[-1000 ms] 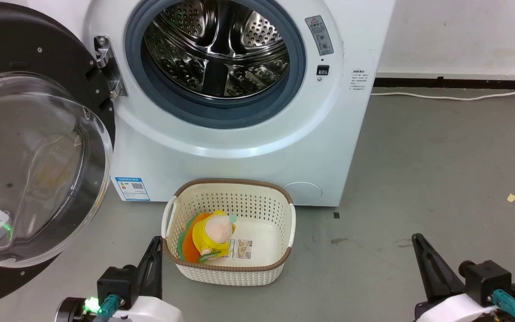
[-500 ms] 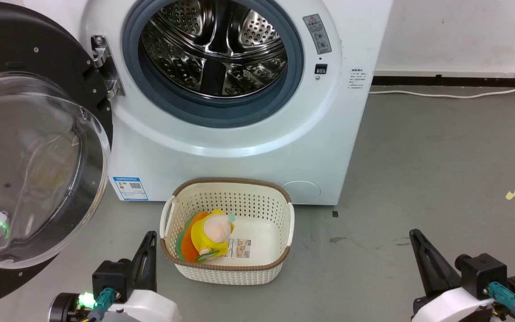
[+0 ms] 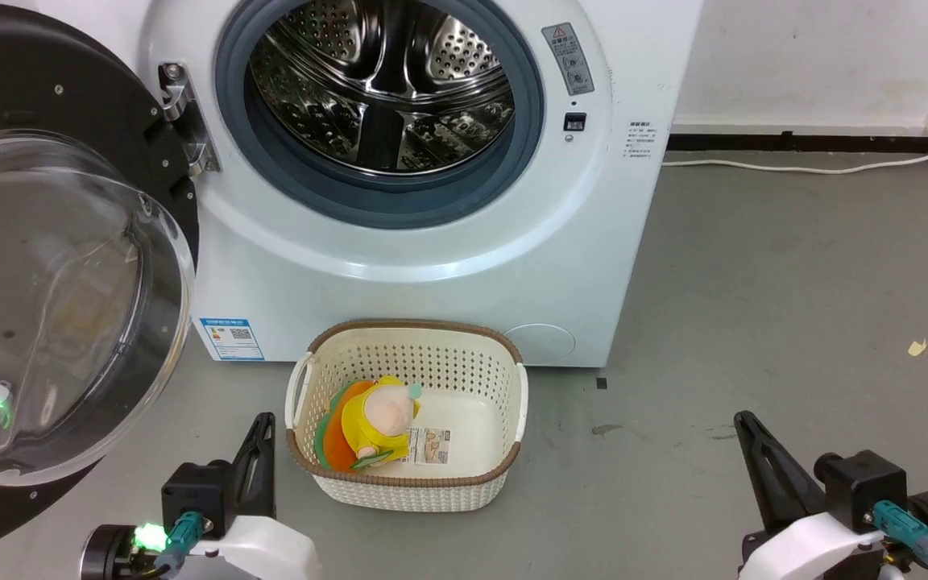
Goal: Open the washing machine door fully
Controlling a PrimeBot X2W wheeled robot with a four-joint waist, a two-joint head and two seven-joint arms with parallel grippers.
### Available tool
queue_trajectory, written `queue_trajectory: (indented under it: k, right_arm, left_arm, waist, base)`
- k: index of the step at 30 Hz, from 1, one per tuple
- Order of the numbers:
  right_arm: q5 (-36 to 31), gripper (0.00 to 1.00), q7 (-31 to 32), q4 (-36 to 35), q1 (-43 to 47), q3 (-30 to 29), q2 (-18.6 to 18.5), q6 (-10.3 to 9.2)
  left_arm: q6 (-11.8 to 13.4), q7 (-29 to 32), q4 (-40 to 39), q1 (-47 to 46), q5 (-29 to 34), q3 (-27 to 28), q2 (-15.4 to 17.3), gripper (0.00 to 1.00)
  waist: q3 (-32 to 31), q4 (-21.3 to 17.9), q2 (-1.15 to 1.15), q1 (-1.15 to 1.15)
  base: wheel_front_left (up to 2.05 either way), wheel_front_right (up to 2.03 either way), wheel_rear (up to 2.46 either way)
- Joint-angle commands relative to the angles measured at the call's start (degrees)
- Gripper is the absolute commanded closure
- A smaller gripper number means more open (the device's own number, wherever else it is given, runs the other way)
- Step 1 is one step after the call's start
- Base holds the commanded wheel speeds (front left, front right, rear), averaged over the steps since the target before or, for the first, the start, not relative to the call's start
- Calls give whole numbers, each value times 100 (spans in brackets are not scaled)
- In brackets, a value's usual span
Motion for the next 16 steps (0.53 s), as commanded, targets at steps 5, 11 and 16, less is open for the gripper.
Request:
queue_trajectory:
  k: [5,11,16]
  right_arm:
    - [-79,100,90,-49,-138,11,28,4]
    - [-86,100,104,-52,-144,13,28,5]
    - [-86,100,104,-52,-144,13,28,5]
  left_arm:
    - [18,87,-75,-107,94,67,5,100]
    - [20,101,-83,-111,102,74,5,100]
    - [20,101,-83,-111,102,74,5,100]
  waist:
    - [9,-13,0,0]
    - [11,-16,0,0]
    - [11,-16,0,0]
  base:
    - [0,0,0]
    - [0,0,0]
    - [0,0,0]
